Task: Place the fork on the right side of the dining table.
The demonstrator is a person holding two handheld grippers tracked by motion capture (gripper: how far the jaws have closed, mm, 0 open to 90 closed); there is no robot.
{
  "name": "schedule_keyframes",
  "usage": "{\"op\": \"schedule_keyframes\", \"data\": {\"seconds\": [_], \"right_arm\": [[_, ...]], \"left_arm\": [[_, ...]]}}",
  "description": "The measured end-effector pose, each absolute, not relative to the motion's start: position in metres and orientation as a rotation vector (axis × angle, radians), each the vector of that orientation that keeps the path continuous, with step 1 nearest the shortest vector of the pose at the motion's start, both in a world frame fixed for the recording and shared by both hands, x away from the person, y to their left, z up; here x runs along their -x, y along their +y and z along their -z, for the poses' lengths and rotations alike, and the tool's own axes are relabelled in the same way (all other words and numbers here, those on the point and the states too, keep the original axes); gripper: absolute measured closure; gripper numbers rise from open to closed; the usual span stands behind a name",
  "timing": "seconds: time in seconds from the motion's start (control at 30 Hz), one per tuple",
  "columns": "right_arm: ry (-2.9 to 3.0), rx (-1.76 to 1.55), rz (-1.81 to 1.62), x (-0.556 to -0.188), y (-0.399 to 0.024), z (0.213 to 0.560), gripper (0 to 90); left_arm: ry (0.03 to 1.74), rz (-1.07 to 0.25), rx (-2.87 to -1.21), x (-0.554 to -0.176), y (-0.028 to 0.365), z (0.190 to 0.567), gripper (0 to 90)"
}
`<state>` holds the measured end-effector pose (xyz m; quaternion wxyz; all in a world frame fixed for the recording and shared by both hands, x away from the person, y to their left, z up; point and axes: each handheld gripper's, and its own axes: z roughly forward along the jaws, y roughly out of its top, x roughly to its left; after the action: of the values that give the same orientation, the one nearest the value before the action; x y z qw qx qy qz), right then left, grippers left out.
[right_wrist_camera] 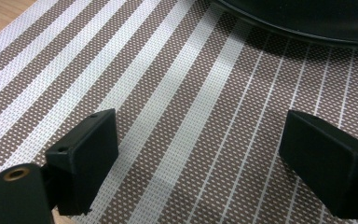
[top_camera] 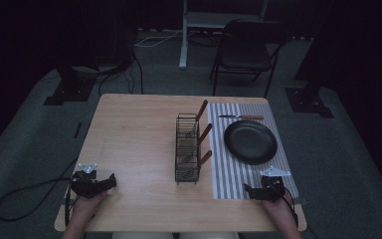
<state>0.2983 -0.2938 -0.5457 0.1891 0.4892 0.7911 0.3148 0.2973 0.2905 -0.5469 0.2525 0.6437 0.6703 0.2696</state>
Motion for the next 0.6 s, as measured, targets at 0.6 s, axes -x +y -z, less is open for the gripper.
{"op": "schedule_keyframes", "data": {"seconds": [0.6], "right_arm": [[2.289, -1.398, -0.841, -0.298, -0.281, 0.537, 13.7]], "left_arm": [[1.823, -0.733, -1.750, -0.297, 0.290, 0.547, 0.7]]}}
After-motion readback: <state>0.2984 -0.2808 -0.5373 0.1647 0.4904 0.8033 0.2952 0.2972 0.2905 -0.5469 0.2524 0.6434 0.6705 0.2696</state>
